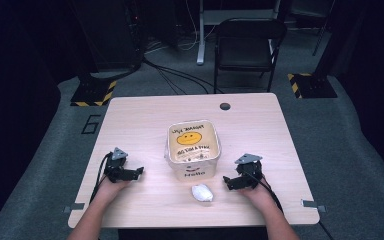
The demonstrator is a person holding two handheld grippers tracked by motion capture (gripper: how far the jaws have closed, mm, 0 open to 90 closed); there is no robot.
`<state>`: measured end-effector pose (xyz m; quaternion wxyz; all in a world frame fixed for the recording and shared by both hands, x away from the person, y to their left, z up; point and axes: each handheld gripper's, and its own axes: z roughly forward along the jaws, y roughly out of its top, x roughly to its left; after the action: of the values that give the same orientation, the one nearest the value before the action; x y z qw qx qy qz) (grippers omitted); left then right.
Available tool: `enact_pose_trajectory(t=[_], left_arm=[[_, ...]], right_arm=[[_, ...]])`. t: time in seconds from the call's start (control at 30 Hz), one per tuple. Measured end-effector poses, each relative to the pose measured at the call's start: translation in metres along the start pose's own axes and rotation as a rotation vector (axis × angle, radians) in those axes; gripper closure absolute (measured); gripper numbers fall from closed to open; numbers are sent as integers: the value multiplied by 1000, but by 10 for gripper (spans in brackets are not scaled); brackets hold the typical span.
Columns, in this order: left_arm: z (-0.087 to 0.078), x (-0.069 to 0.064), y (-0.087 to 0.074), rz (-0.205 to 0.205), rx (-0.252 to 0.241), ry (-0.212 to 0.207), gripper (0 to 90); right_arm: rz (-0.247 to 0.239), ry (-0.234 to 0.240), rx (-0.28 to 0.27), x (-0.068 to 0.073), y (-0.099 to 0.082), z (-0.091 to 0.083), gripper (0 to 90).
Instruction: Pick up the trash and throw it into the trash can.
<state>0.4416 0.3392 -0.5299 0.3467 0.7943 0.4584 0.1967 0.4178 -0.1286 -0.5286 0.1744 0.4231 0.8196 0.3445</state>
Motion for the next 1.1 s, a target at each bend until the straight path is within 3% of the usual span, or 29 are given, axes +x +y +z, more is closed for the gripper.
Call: enact_pose_trajectory(t=[0.3, 0.57, 0.63, 0.8, 1.1], left_arm=[[-1, -1, 0, 3, 6, -10, 59], [-1, -1, 0, 7, 6, -10, 59], [-1, -1, 0, 2, 5, -10, 59], [0, -1, 0, 9, 6, -12, 59], [0, -1, 0, 7, 6, -14, 59]], right_arm=[[-25, 13, -11, -2, 0, -3, 117], [-20, 19, 9, -1, 2, -6, 191], [-31, 26, 20, 0, 4, -8, 256], [-48, 41, 42, -1, 6, -10, 321], [-21, 54, 25, -7, 12, -21, 387]])
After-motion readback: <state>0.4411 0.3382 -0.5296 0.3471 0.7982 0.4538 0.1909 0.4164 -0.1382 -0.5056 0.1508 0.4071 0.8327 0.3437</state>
